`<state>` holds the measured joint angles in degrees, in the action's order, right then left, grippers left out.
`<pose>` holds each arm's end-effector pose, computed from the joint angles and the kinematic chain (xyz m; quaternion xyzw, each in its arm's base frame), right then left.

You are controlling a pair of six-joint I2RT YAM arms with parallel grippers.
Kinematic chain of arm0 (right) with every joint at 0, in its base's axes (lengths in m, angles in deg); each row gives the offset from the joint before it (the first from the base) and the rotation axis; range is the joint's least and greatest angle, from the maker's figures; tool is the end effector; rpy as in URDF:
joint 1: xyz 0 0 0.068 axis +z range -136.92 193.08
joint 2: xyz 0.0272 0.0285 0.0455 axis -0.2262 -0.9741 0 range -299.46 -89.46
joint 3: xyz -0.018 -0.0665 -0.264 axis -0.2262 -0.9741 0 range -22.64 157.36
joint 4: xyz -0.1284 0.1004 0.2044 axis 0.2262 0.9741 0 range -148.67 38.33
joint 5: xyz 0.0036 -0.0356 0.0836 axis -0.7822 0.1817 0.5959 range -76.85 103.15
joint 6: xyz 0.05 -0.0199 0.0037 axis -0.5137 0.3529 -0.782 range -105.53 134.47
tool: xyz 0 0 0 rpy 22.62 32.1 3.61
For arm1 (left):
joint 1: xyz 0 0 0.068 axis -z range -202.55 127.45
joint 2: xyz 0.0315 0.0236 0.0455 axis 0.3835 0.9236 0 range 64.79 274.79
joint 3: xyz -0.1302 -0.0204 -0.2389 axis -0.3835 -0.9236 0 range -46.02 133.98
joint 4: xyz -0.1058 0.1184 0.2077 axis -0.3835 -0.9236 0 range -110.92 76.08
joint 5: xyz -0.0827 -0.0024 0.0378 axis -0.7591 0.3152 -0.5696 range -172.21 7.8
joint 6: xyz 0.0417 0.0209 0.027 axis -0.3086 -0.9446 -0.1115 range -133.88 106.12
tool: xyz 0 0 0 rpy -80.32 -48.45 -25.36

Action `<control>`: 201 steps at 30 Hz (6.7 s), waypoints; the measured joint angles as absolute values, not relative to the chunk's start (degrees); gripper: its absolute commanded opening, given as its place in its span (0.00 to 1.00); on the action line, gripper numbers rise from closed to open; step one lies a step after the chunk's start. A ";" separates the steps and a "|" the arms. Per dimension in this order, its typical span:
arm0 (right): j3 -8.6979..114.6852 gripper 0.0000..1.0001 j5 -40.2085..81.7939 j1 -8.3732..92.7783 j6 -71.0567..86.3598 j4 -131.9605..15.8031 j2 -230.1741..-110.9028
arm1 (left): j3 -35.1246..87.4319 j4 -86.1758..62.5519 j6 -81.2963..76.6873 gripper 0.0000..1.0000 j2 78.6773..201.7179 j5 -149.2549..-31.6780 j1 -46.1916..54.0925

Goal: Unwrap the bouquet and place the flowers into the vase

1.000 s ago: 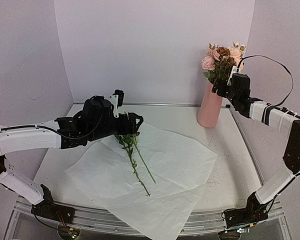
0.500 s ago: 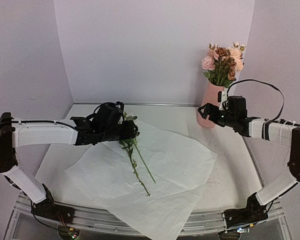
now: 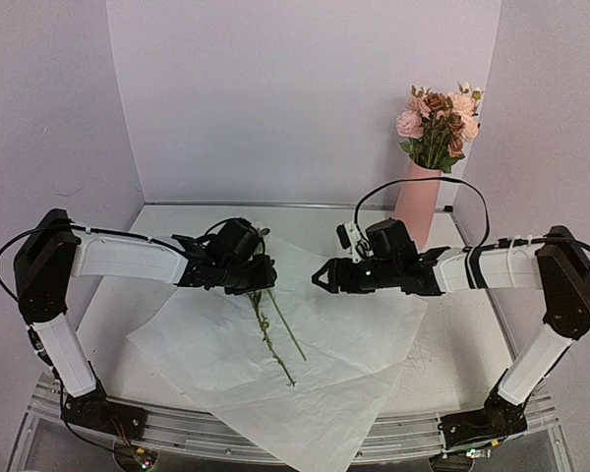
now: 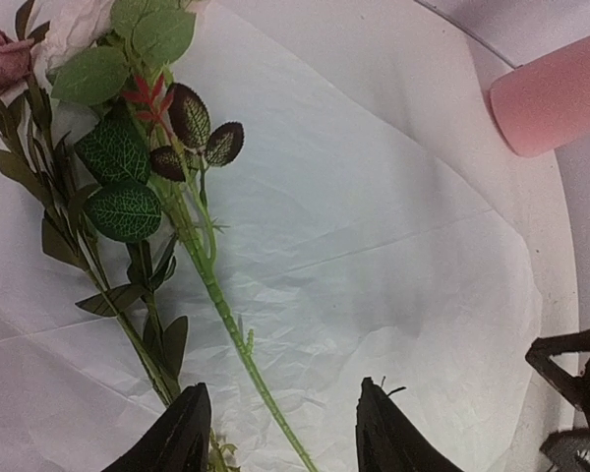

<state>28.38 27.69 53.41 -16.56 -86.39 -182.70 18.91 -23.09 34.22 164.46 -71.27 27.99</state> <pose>0.2700 0.2410 0.2298 -0.1409 0.7755 0.4354 0.4349 0.2457 -0.2879 0.2079 -0.0178 0.9166 -0.2384 0.3205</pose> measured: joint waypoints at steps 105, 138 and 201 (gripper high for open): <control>28.89 0.67 39.73 57.11 -15.44 -93.77 -184.33 | 19.43 -16.68 20.14 0.00 143.65 -78.15 34.46; 32.27 0.00 43.65 58.88 -21.53 -104.26 -194.82 | 19.11 -16.84 19.83 0.02 141.68 -78.12 34.46; 54.33 0.40 44.27 58.81 -14.84 -80.83 -178.16 | 17.75 -13.75 17.54 0.06 140.04 -88.56 34.44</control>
<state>54.33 44.27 58.81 -14.84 -80.83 -178.16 17.75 -13.75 17.54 140.04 -88.56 34.44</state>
